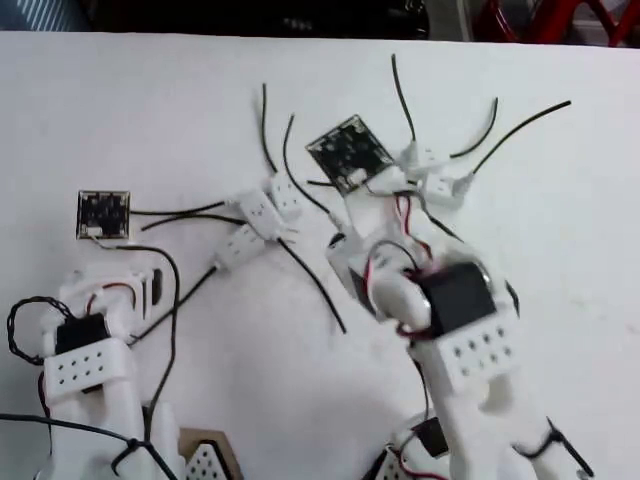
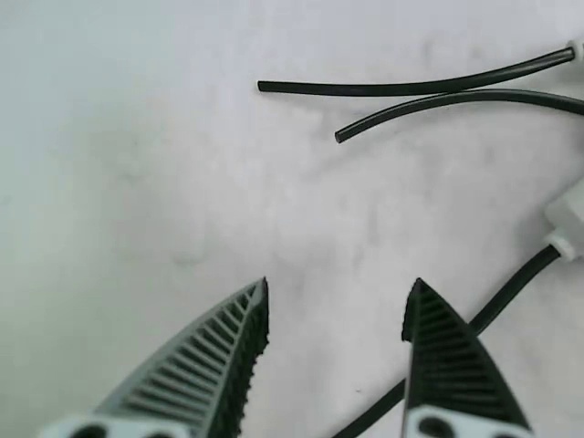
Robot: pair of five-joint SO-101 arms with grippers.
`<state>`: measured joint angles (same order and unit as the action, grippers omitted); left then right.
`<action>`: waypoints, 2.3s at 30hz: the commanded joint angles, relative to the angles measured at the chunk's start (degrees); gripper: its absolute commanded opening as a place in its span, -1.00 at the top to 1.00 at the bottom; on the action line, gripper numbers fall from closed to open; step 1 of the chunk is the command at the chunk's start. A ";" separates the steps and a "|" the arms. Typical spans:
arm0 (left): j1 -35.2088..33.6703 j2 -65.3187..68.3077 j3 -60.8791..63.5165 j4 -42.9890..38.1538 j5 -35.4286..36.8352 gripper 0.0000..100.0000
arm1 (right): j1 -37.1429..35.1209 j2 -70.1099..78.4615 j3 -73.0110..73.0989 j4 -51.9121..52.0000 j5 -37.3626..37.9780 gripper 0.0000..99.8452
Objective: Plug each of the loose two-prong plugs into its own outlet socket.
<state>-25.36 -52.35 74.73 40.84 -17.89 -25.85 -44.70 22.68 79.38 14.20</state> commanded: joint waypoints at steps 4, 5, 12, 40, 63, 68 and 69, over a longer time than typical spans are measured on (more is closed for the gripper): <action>3.82 -1.36 -0.35 -1.05 -0.18 0.50 | 0.04 -6.11 6.68 -5.41 -4.40 0.97; 5.23 -1.36 -0.35 -1.05 -0.18 0.50 | -0.04 -6.11 9.23 -7.52 -5.27 0.97; 16.84 -1.45 -5.01 -2.81 0.44 0.51 | -9.63 -9.54 21.27 -19.82 -11.16 0.97; 40.48 -1.54 -14.68 -1.05 10.73 0.50 | -17.01 -31.43 50.20 -39.16 -6.77 0.97; 46.73 -1.54 -14.24 3.34 3.96 0.50 | -16.92 -31.34 51.96 -39.16 -6.95 0.97; 49.54 -1.54 -14.24 3.43 3.87 0.50 | -16.92 -31.34 51.96 -39.16 -6.95 0.97; 49.89 -1.54 -14.24 3.43 3.87 0.50 | -16.92 -31.34 52.04 -39.16 -6.95 0.97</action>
<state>20.35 -52.62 62.51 43.56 -13.49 -42.20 -75.30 75.34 41.93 7.34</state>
